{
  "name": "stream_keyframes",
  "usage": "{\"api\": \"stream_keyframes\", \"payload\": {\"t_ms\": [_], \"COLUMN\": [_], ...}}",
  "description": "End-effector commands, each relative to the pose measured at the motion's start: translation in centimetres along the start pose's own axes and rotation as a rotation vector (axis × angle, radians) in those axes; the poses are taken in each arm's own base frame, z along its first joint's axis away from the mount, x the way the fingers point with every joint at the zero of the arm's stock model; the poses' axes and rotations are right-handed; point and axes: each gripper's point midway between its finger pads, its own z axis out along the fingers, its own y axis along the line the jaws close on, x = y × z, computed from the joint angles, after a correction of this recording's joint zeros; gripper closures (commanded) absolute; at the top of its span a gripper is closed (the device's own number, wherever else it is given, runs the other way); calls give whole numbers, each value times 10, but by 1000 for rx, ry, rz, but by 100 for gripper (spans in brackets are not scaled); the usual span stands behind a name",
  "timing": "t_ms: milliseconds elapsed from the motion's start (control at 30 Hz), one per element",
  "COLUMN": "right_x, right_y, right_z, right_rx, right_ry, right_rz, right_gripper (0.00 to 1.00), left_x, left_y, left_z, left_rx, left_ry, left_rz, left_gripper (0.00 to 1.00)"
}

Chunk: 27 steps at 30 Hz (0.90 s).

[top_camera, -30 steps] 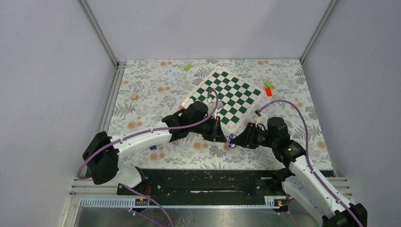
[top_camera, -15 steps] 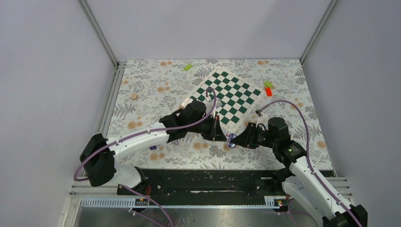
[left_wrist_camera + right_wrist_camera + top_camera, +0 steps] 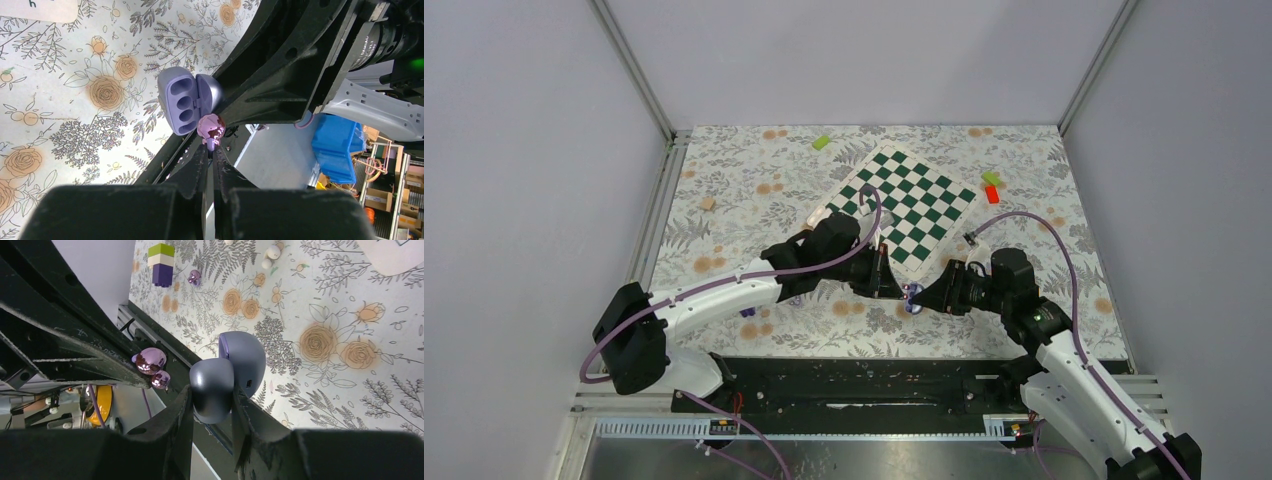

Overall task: Insert the wireless bluetooth earbuds into the charging case
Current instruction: Adjust the left earbud in the left side groove of the charging case.

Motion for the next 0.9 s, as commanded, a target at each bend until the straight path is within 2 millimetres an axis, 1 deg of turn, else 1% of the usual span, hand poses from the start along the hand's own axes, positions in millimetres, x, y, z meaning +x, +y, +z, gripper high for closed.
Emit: {"api": "stream_keyframes", "payload": {"t_ms": [0,367,567,867], "right_x": [-3,-2,-2,-3], "right_y": [25,31,37,40], "right_z": [-3,-5,-6,-7], "right_rx": [-108,-142,-171,-182], "right_ry": [14,31,30,30], "right_rz": [-58,-73,-79,-77], "right_gripper": [100,100,100,100], "left_x": [-17,-17,-15,-16], "left_y": [-13,-11,-4,-3], "left_z": [-1,1,7,9], "left_rx": [38,27,8,5], "left_ry": [-59,-59,-47,-45], "left_rz": [20,12,-1,-1], "left_gripper": [100,100,100,100]}}
